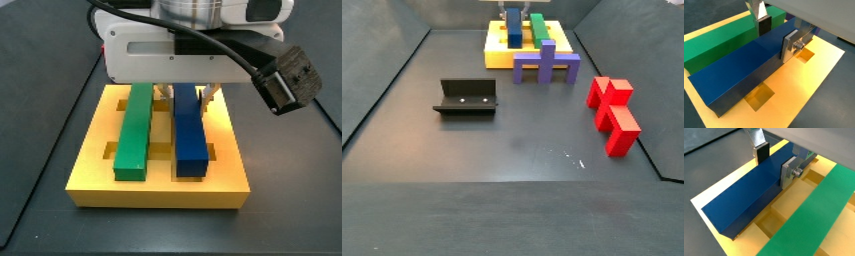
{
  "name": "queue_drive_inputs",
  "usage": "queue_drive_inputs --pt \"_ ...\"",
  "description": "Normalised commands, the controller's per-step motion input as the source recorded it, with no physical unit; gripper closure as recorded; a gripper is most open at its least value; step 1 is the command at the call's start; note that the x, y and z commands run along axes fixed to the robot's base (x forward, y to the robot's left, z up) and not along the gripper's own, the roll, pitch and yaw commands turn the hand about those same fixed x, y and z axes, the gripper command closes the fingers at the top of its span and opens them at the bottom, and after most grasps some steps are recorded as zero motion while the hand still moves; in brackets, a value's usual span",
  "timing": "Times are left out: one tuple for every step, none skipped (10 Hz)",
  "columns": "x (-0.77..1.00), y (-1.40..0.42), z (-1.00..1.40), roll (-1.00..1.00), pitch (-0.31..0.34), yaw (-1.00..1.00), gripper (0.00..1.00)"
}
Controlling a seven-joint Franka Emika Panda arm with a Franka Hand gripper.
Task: Pick up the blue object. Move up. Move to above the board. Insert the blue object.
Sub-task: Insert the blue object.
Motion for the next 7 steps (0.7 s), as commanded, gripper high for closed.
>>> queue_drive_inputs --pt "0.0 0.0 -0.22 0.05 -0.009 0.0 1.0" --pt "-0.01 0.0 -0.25 0.06 -0.014 0.0 1.0" --pt "0.0 -0.12 -0.25 0.1 0.0 0.0 1.0" --pt "0.03 -0.07 -0.28 0.08 0.0 0.0 1.0" --pt "0.0 -0.01 -0.29 0.04 -0.019 0.0 1.0" --pt "0.0 0.0 -0.05 0.0 0.0 0.0 1.0" --pt "0.0 0.0 0.0 0.0 0.0 0.0 1.0"
